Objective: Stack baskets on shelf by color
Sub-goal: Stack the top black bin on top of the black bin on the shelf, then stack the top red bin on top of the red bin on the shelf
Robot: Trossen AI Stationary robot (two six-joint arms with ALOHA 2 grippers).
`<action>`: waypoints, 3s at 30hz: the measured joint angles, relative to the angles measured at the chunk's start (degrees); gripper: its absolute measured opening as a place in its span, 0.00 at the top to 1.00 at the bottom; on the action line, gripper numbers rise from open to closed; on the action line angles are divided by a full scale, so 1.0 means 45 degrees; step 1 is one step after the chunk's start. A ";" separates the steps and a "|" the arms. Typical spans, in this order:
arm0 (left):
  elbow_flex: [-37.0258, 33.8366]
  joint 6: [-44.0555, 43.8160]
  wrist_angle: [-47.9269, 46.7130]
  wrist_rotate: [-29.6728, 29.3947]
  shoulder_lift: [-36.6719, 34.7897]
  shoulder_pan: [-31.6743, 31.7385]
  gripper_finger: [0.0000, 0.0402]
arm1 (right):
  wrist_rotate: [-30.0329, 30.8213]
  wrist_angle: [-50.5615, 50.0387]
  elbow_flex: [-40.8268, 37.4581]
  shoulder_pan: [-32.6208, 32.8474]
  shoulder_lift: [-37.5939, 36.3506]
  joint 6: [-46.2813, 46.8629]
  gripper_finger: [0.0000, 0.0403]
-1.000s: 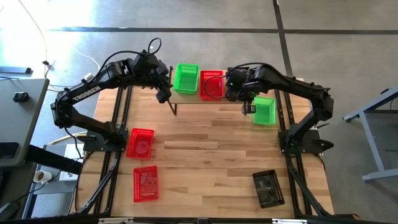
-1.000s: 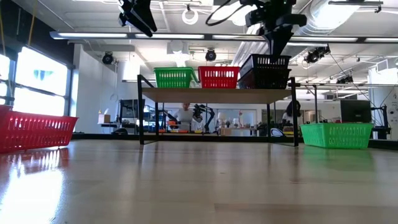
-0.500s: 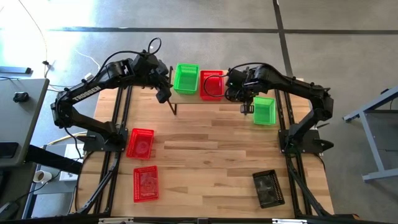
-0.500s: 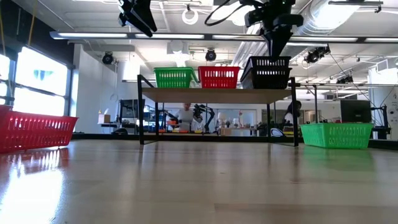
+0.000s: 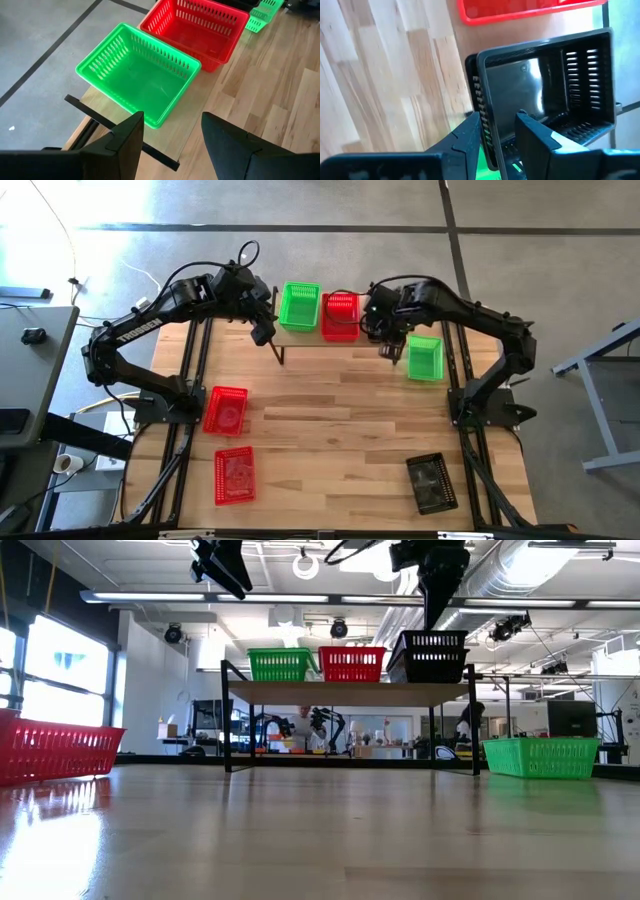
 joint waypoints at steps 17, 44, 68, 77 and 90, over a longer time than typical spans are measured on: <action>0.0000 0.0339 -0.0005 0.0034 -0.0005 0.0000 0.53 | 0.0172 0.0135 -0.0412 -0.0505 0.0092 0.1025 0.73; -0.1612 0.0334 -0.3149 0.1810 -0.0440 -0.2182 0.53 | 0.1727 0.0411 0.0709 0.0382 0.0063 0.4161 0.73; -0.5188 -0.3323 -0.3244 0.1728 -0.0619 -0.9430 0.53 | 0.1776 -0.0823 0.0709 0.0559 -0.0839 0.2484 0.73; -0.6209 -0.5040 -0.3251 0.1732 -0.0617 -1.1406 0.53 | 0.1788 -0.0760 0.0709 0.0559 -0.1005 0.2445 0.73; -0.8178 -0.6558 -0.3017 0.2416 -0.0607 -1.2162 0.53 | 0.1788 -0.0755 0.0709 0.0559 -0.1005 0.2446 0.73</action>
